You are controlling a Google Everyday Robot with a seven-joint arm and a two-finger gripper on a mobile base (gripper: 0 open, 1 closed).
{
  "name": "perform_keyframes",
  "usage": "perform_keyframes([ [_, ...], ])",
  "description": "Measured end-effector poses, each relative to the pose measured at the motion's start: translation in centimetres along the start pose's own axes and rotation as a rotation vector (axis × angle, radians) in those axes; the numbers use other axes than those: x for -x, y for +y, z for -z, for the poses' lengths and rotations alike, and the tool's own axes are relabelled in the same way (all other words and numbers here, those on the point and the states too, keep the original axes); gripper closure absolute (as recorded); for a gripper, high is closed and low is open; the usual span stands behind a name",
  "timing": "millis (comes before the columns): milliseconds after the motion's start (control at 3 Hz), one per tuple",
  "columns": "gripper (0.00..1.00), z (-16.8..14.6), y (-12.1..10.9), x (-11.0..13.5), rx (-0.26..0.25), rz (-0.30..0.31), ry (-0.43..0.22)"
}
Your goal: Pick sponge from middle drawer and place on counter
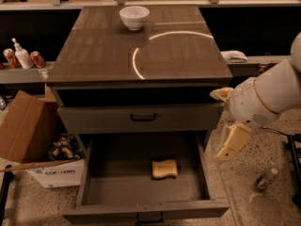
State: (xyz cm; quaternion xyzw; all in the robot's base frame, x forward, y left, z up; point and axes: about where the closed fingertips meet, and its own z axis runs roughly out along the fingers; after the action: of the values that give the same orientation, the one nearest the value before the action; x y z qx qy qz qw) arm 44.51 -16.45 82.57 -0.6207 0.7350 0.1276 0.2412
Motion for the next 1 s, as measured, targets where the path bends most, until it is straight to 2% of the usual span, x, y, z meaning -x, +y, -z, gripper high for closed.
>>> perform_keyframes([
  [667, 0.00, -10.1, 3.9, -7.9, 0.180, -0.083, -0.100],
  [1000, 0.00, -14.1, 5.2, -10.4, 0.204, -0.126, -0.117],
])
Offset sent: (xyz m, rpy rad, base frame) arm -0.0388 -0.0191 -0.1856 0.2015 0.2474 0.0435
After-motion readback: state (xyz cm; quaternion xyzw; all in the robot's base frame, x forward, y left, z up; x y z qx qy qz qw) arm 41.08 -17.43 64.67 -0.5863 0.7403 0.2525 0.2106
